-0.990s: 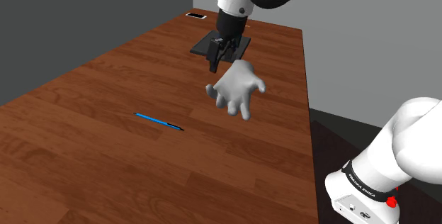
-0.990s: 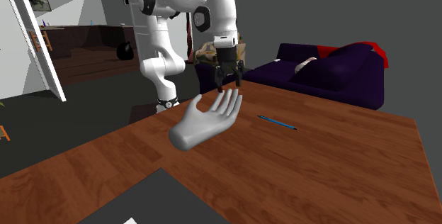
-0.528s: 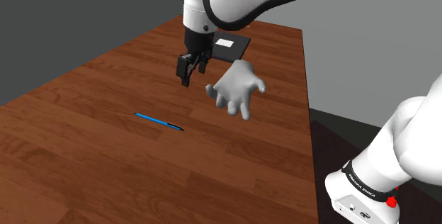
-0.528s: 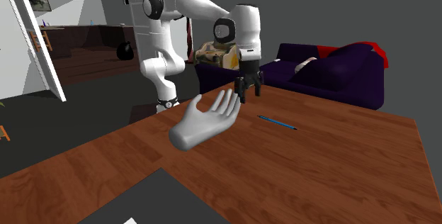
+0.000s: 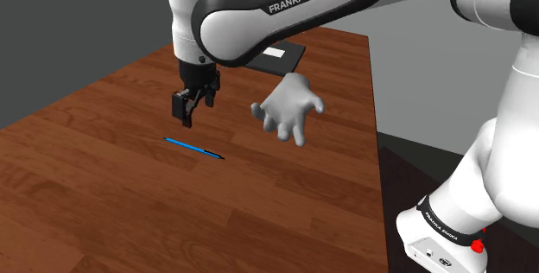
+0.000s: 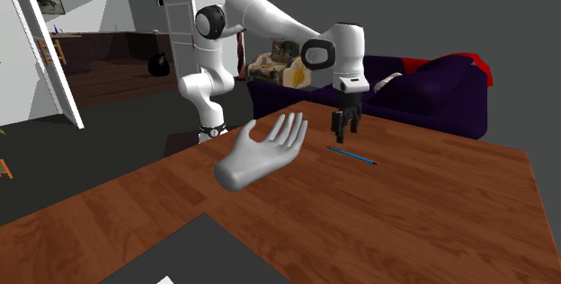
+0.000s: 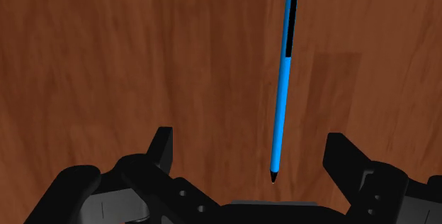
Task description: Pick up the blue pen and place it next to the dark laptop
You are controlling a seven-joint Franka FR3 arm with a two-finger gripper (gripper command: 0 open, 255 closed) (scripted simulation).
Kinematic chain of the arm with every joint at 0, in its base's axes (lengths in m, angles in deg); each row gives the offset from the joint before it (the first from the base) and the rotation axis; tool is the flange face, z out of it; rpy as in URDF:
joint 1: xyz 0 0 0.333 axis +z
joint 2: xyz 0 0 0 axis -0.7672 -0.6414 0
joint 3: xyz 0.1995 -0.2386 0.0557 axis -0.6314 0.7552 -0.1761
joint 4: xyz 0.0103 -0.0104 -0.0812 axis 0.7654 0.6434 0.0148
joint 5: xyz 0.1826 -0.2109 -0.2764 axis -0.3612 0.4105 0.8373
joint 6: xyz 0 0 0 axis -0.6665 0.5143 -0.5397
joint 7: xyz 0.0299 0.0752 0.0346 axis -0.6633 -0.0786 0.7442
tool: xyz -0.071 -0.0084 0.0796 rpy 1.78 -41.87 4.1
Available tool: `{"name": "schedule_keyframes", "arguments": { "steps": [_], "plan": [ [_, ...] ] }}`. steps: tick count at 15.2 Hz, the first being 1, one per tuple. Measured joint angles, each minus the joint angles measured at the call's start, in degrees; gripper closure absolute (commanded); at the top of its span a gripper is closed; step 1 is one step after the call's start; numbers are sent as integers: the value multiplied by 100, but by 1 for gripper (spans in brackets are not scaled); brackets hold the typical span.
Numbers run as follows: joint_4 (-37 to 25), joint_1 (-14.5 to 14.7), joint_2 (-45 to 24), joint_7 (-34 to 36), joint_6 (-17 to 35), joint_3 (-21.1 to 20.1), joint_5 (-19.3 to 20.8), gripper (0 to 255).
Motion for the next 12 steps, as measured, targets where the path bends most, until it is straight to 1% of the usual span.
{"name": "schedule_keyframes", "arguments": {
  "steps": [3,5,12],
  "plan": [
    [-642,285,-615,109,-90,-6,232,0],
    [-991,417,-944,124,-137,8,338,0],
    [-1037,510,-1306,182,160,71,463,0]
  ]
}}
